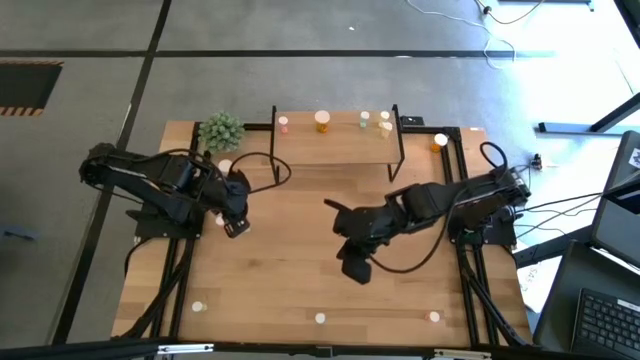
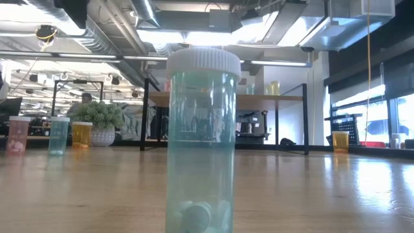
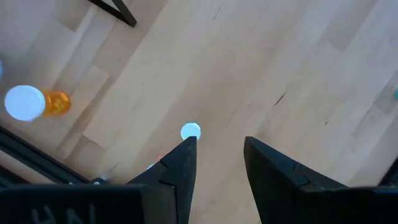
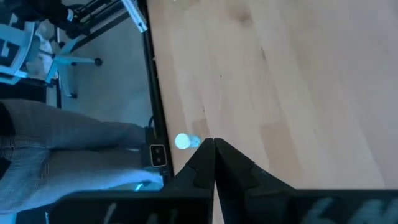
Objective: Pick and place medicine bottles onto shelf by color
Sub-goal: Put the bottom blue medicine bottle on the shelf
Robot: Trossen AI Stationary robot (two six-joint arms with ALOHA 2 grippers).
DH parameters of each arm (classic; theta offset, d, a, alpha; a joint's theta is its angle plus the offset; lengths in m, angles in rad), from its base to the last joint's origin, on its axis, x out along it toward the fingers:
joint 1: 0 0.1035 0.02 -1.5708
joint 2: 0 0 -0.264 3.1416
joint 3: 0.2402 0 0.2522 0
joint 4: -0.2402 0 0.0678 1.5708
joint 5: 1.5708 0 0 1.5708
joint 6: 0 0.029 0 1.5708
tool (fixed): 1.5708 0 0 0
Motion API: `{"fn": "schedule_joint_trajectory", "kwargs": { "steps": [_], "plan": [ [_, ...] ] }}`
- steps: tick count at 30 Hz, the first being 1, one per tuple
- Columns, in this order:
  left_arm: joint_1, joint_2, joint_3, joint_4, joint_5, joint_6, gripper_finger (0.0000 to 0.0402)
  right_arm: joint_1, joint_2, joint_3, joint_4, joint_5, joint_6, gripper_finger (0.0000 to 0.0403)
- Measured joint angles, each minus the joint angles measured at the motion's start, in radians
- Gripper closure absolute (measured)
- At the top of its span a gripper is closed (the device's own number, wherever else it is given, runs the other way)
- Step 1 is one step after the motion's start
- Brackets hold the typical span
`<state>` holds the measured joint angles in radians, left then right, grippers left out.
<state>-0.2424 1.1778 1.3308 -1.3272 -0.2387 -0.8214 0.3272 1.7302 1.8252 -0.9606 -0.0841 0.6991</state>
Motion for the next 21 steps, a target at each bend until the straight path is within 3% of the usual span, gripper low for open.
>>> {"fn": "schedule_joint_trajectory", "kwargs": {
  "steps": [6, 16, 21],
  "plan": [
    [0.0, 0.0, 0.0, 0.004, -0.07, -0.037, 0.0273, 0.025, 0.011, 0.0, -0.001, -0.013, -0.044, 0.0393],
    [0.0, 0.0, 0.0, 0.004, -0.074, -0.093, 0.0273, 0.029, 0.011, 0.0, -0.012, -0.022, -0.181, 0.0393],
    [-0.01, 0.0, 0.0, 0.004, -0.075, -0.086, 0.0273, 0.029, 0.016, 0.0, -0.005, -0.023, -0.117, 0.0393]
  ]
}}
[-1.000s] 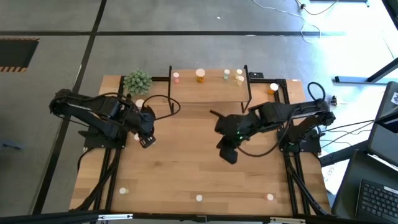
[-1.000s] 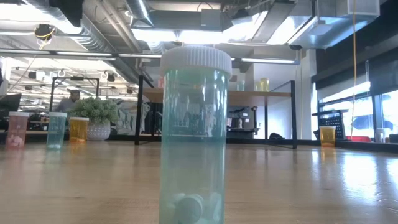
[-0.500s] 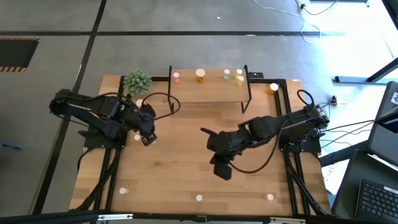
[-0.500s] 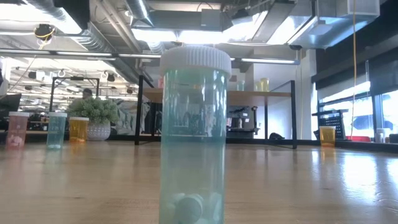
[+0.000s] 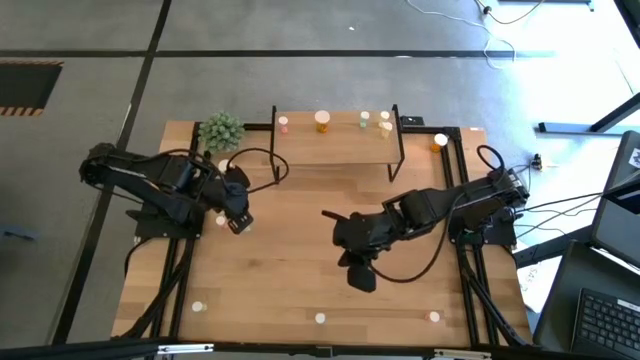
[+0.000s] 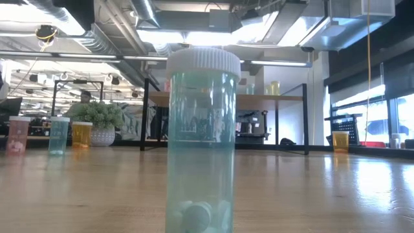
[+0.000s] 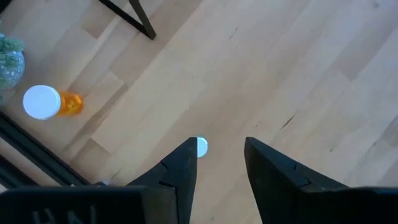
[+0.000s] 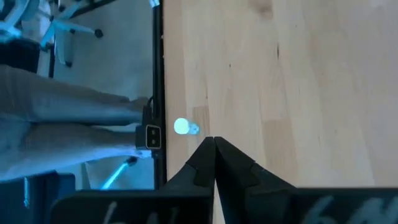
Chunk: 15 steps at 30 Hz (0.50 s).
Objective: Pick and place medicine bottles onto shelf by color
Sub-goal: Put the bottom blue medicine bottle on the shelf
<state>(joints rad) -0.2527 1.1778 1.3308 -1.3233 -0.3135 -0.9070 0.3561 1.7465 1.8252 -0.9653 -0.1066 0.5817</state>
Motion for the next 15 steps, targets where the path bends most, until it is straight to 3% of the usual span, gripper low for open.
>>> {"fn": "schedule_joint_trajectory", "kwargs": {
  "steps": [8, 15],
  "plan": [
    [-0.055, -0.001, 0.0, 0.009, 0.0, 0.079, 0.0273, -0.001, 0.048, 0.0, 0.006, -0.007, 0.179, 0.0343],
    [-0.087, 0.0, 0.0, 0.008, -0.013, 0.107, 0.0273, 0.0, 0.112, 0.0, 0.019, -0.055, 0.199, 0.028]
  ]
}}
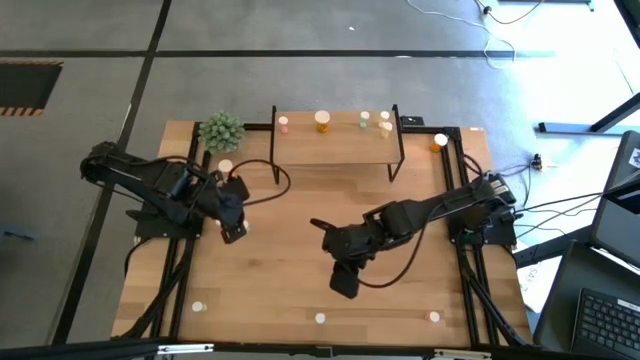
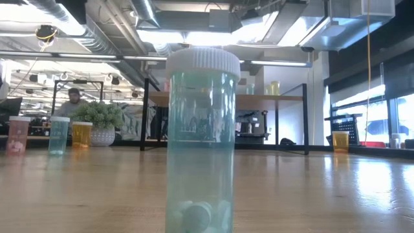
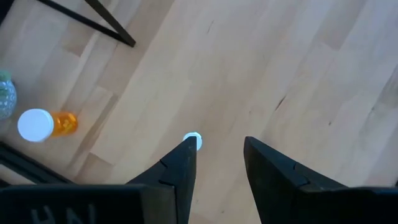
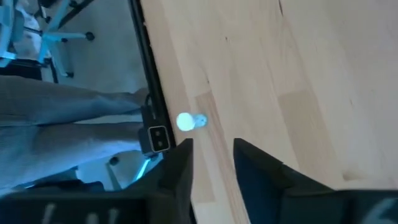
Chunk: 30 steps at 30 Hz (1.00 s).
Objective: Pick and place medicine bottles onto shelf by color
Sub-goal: Put the bottom blue medicine bottle on the shelf
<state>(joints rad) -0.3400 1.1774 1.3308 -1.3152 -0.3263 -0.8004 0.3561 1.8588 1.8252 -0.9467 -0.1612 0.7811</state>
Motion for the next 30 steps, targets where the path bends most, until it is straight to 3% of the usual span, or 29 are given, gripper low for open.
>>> {"fn": "schedule_joint_trajectory", "kwargs": {
  "steps": [9, 24, 30],
  "plan": [
    [-0.017, -0.001, 0.0, -0.002, -0.004, 0.028, 0.0273, 0.0, 0.072, 0.0, 0.093, -0.12, -0.155, 0.0239],
    [-0.017, -0.002, 0.0, -0.011, 0.006, 0.058, 0.0273, 0.044, 0.089, 0.0, 0.133, -0.102, -0.181, 0.0238],
    [-0.017, -0.002, 0.0, -0.008, 0.075, 0.183, 0.0273, 0.051, 0.089, 0.0, 0.171, -0.103, -0.188, 0.0238]
  ]
}}
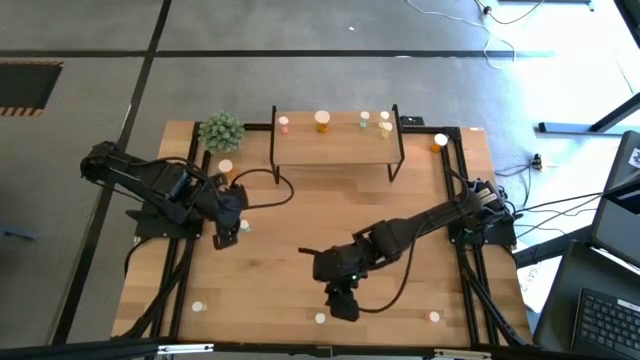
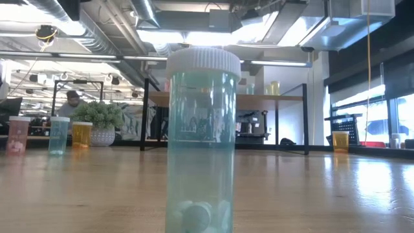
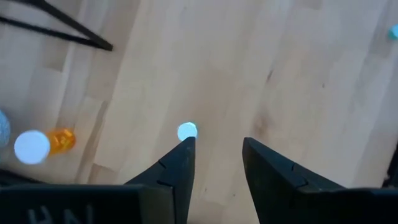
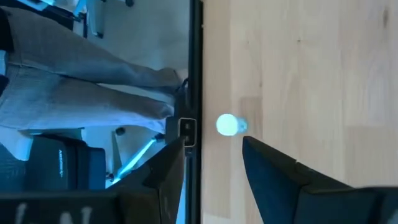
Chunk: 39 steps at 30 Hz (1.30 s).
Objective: Pick and place medicine bottles onto shelf by color
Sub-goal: Put the bottom blue medicine bottle on the shelf
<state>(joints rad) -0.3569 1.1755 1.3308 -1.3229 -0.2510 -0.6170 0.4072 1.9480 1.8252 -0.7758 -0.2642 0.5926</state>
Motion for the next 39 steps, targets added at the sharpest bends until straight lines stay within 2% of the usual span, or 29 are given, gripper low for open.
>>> {"fn": "schedule_joint_trajectory", "kwargs": {
  "steps": [16, 28, 33, 39],
  "plan": [
    [0.0, 0.0, 0.0, 0.0, 0.033, 0.021, 0.0273, 0.003, 0.0, 0.0, 0.002, 0.001, -0.052, 0.0238],
    [0.0, 0.0, 0.0, 0.0, 0.054, 0.017, 0.0273, 0.004, 0.0, 0.0, 0.018, 0.001, -0.052, 0.028],
    [0.0, 0.0, 0.0, 0.0, 0.055, 0.016, 0.0273, 0.004, 0.0, 0.0, 0.036, 0.001, -0.051, 0.0267],
    [0.0, 0.0, 0.0, 0.0, 0.054, 0.016, 0.0273, 0.004, 0.0, 0.0, 0.047, 0.031, -0.052, 0.0232]
  ]
}}
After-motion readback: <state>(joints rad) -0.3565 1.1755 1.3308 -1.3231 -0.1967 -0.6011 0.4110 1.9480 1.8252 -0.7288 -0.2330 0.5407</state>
